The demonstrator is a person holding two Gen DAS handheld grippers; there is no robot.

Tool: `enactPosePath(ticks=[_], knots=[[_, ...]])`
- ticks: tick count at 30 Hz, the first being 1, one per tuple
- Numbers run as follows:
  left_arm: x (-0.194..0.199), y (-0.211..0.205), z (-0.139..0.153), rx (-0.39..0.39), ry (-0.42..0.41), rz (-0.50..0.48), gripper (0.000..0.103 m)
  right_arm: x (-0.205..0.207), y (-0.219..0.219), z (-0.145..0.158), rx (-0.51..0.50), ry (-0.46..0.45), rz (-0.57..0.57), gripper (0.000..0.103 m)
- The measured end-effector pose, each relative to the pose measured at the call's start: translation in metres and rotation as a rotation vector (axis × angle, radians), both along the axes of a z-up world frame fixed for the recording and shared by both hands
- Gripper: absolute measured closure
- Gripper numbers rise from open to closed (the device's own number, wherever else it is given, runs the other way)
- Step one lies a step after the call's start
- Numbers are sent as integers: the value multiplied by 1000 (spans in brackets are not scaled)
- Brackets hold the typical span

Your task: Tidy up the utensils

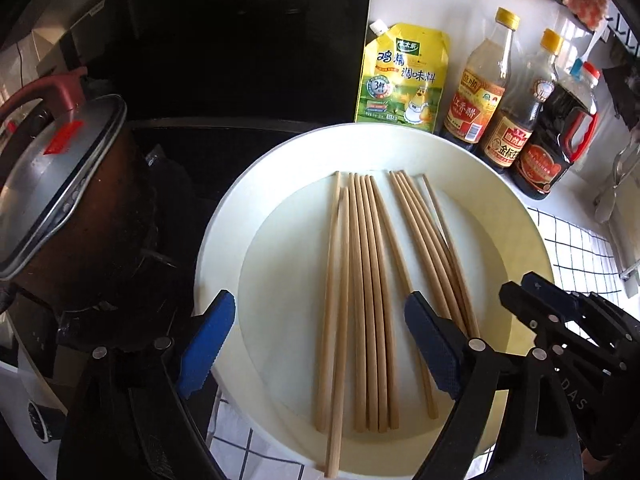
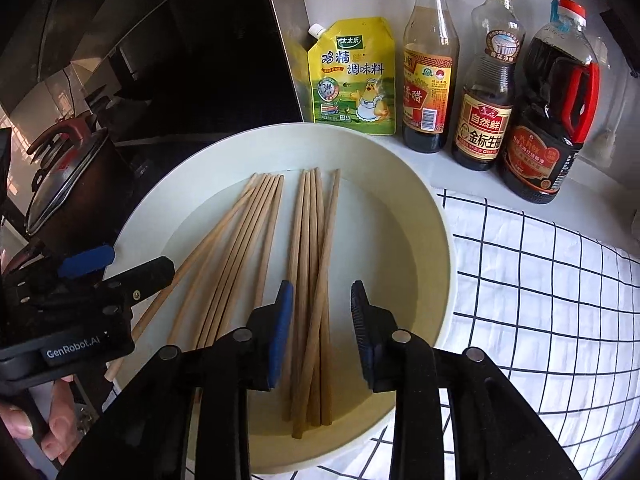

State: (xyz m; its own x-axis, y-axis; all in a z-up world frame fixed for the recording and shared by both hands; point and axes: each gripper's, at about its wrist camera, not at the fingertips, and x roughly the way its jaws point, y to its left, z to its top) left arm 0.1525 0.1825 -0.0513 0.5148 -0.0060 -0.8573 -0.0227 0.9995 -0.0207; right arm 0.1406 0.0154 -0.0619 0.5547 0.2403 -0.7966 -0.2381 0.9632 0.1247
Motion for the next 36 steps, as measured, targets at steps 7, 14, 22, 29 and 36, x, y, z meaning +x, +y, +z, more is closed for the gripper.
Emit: enactPosePath(ticks=[7,14,22,29,36], knots=[[-16,2,15,0,-7,31,18,-22,-11,14,4,-18,-16,70],[-30,-2,30,-2,-32,32,18,-40,-11,24,0,-29,0,66],[-37,-7,37,8,-39,37,17,-48,-11,31,-2,-34,10,62],[-43,-9,43,26,-50,51,17,-52,-13,34,0,-34,7,58],[-45,-9,47,31,-59,53,16,-54,-14,37,-1,-38,5,55]])
